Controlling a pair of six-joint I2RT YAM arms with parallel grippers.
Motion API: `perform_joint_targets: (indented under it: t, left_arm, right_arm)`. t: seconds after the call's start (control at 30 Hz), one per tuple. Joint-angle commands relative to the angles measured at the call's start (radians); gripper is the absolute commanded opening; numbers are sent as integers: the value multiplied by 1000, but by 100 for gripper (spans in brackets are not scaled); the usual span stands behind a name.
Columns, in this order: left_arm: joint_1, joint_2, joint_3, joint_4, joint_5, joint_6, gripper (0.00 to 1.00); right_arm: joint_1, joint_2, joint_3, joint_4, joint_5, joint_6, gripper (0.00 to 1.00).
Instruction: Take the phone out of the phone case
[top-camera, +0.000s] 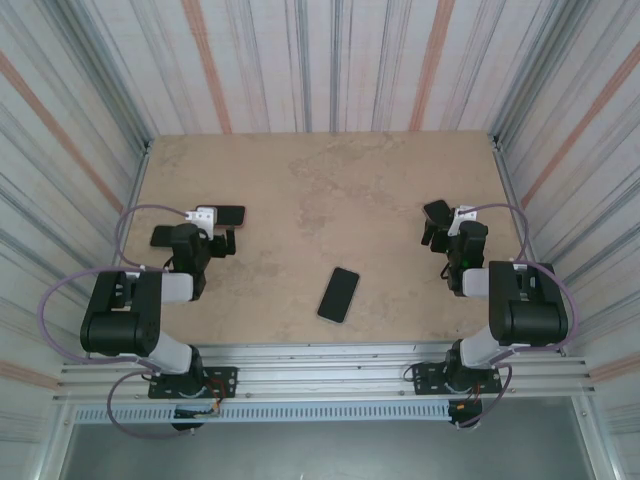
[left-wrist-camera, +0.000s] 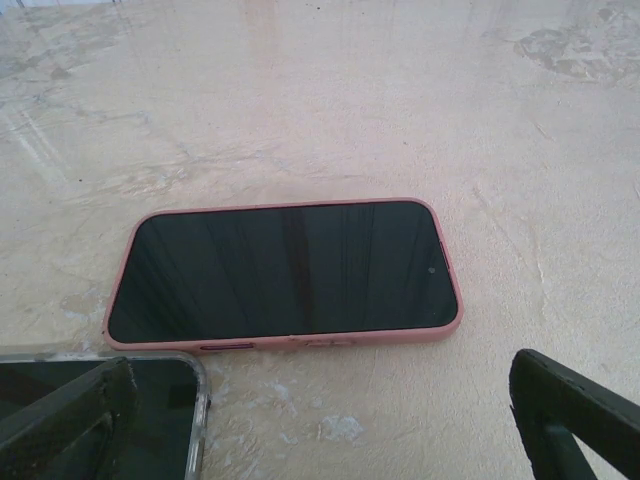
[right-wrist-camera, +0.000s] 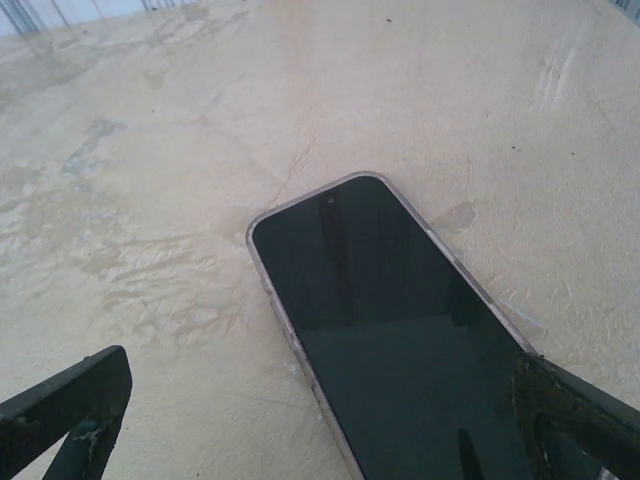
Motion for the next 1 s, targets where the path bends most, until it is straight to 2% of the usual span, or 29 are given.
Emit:
perform_joint_targets:
  t: [0.0, 0.97]
  left_arm:
    - [12, 7, 20, 25, 8, 20, 99]
    - [11, 6, 20, 26, 10, 20, 99]
  right_arm:
    - [9, 11, 22, 18, -2, -31, 99]
    - [1, 11, 21, 18, -11, -26, 99]
